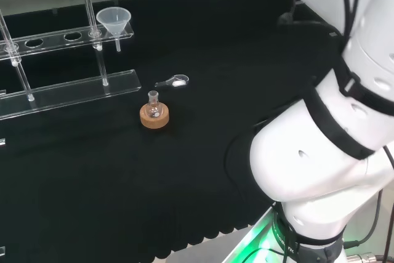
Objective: Pick up the funnel from the transparent funnel stand.
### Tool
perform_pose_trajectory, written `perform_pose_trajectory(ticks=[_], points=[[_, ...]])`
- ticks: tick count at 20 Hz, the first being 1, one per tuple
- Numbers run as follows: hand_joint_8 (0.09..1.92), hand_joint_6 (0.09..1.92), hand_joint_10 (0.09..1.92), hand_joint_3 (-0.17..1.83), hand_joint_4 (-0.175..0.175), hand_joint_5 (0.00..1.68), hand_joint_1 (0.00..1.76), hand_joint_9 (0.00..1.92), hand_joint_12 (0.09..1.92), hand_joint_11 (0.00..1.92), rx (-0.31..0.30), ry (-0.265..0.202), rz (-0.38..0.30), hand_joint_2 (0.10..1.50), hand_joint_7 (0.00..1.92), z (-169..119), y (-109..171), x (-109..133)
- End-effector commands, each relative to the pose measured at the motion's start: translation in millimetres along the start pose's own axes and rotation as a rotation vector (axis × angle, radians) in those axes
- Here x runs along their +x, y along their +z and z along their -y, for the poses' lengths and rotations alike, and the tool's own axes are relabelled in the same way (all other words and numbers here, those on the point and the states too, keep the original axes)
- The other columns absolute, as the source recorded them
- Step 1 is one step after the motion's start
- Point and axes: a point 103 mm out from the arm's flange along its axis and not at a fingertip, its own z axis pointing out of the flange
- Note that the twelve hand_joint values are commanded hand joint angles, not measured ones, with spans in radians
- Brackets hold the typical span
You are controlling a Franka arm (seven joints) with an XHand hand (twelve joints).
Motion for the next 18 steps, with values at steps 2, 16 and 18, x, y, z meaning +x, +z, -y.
perform_pose_trajectory(ticks=[2, 16, 18], points=[[0.56, 0.09, 0.72, 0.25, 0.002, 0.23, 0.43, 0.22, 1.45, 0.07, 0.064, -0.084, 0.042, 0.94, 0.06, -50.6, 15.4, 48.4], [0.57, 0.09, 0.79, 0.23, -0.012, 0.16, 0.45, 0.17, 1.52, 0.16, 0.165, -0.141, 0.0, 0.8, 0.0, -61.8, 38.7, 105.6], [0.53, 0.09, 0.8, 0.23, -0.013, 0.14, 0.47, 0.16, 1.52, 0.17, 0.187, -0.149, 0.01, 0.79, 0.0, -64.8, 43.7, 114.7]])
